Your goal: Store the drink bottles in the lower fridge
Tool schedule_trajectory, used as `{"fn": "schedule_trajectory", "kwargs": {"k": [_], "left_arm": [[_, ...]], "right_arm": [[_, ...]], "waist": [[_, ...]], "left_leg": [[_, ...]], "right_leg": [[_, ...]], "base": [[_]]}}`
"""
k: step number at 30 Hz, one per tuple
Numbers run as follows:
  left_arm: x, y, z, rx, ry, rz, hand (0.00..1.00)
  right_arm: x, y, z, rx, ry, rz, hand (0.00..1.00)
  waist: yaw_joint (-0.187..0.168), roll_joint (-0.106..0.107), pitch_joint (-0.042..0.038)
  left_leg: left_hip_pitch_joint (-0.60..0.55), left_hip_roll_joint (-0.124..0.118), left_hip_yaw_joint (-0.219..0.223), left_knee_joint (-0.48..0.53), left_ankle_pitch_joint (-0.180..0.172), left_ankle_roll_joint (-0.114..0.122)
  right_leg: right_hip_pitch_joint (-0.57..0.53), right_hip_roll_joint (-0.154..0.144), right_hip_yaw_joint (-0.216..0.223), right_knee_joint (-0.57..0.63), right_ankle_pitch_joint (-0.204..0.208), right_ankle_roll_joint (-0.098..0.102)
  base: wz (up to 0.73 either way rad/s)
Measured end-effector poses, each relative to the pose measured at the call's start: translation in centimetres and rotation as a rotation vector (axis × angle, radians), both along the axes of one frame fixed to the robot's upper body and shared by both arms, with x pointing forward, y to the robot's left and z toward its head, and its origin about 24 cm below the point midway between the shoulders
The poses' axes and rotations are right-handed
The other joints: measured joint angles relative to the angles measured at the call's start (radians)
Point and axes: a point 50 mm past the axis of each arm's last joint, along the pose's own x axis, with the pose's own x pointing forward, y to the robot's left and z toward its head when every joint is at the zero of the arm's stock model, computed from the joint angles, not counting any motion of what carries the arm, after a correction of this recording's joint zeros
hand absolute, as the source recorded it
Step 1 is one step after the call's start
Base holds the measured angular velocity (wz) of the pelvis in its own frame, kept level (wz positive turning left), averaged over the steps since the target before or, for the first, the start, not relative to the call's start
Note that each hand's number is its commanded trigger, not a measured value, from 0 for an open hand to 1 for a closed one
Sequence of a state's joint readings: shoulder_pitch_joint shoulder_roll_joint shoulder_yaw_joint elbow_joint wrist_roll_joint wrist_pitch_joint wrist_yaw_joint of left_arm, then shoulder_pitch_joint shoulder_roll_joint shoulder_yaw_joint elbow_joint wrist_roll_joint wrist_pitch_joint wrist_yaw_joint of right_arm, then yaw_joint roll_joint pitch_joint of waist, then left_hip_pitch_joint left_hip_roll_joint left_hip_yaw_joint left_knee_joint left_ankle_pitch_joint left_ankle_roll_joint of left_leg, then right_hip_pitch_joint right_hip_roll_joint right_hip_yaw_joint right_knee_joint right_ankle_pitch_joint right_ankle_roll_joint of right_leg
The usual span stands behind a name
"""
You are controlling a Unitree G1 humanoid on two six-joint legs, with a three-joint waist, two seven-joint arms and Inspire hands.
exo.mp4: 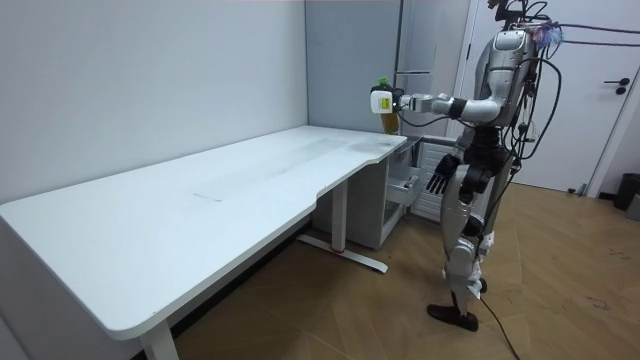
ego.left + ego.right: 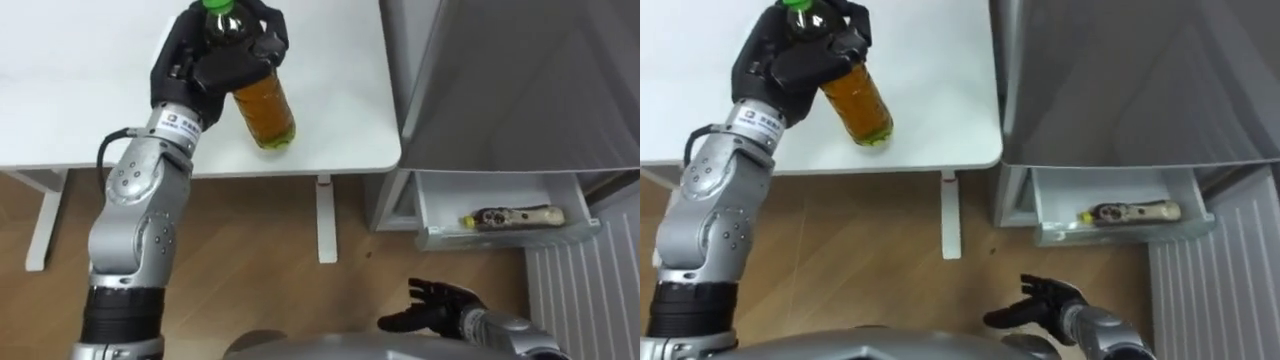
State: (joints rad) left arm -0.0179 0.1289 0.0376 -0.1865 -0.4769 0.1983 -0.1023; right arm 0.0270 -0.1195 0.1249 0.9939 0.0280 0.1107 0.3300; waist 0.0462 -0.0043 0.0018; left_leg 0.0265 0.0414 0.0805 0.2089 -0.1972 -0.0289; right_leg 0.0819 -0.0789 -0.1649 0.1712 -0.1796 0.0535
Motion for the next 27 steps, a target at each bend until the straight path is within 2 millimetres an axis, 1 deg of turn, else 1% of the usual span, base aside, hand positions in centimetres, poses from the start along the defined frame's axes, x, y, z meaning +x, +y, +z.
{"fn": "schedule_trajectory", "kwargs": {"k": [3,6,11,13,17,20,23,27], "left_arm": [[-0.5,0.1,-0.5,-0.035,0.022,0.006,1.00],[-1.3,0.2,-1.6,-0.044,0.068,0.011,1.00],[-2.4,0.2,-2.7,-0.087,0.114,0.004,1.00],[-2.5,0.0,-2.9,-0.102,0.120,-0.015,1.00],[-3.0,-1.1,-3.6,-0.113,0.147,-0.085,1.00],[-3.7,-2.0,-4.4,-0.112,0.179,-0.140,1.00],[-4.2,-2.7,-5.1,-0.110,0.206,-0.183,1.00],[-4.4,-3.1,-6.0,-0.117,0.241,-0.201,1.00]], "right_arm": [[0.8,0.9,0.4,0.016,-0.034,0.059,0.00],[1.9,1.8,1.1,0.059,-0.079,0.103,0.00],[3.0,3.0,2.0,0.117,-0.139,0.161,0.00],[3.4,3.6,2.4,0.142,-0.161,0.196,0.00],[4.0,5.0,3.3,0.210,-0.180,0.288,0.00],[4.8,5.9,4.2,0.249,-0.226,0.344,0.00],[5.4,6.4,4.8,0.271,-0.252,0.375,0.00],[5.9,6.7,5.4,0.291,-0.285,0.395,0.00]], "waist": [[0.016,-0.001,-0.0009],[0.015,-0.003,-0.0002],[0.018,-0.007,0.0011],[0.019,-0.010,0.0027],[0.040,-0.012,0.0043],[0.041,-0.017,0.0066],[0.042,-0.022,0.0097],[0.039,-0.019,0.0119]], "left_leg": [[0.001,0.000,-0.002,0.006,0.000,0.000],[0.001,-0.001,-0.010,0.013,0.000,0.000],[-0.012,-0.003,-0.037,0.026,0.000,0.000],[-0.023,-0.005,-0.047,0.031,0.000,0.000],[-0.025,-0.008,-0.054,0.030,0.000,0.000],[-0.034,-0.011,-0.061,0.033,0.000,0.000],[-0.048,-0.012,-0.069,0.036,0.000,0.000],[-0.052,-0.012,-0.072,0.037,0.000,0.000]], "right_leg": [[0.006,-0.001,-0.004,0.000,0.000,0.000],[0.013,-0.001,-0.013,0.000,0.000,0.000],[0.021,-0.002,-0.037,-0.001,0.000,0.000],[0.018,-0.002,-0.042,-0.002,0.000,0.000],[0.020,-0.005,-0.054,-0.003,-0.002,0.001],[0.016,-0.007,-0.060,-0.002,-0.004,0.002],[0.007,-0.008,-0.069,0.000,-0.004,0.002],[0.004,-0.008,-0.078,0.000,-0.004,0.002]], "base": [[0.03],[0.08],[0.16],[0.14],[0.06],[0.07],[0.08],[0.03]]}}
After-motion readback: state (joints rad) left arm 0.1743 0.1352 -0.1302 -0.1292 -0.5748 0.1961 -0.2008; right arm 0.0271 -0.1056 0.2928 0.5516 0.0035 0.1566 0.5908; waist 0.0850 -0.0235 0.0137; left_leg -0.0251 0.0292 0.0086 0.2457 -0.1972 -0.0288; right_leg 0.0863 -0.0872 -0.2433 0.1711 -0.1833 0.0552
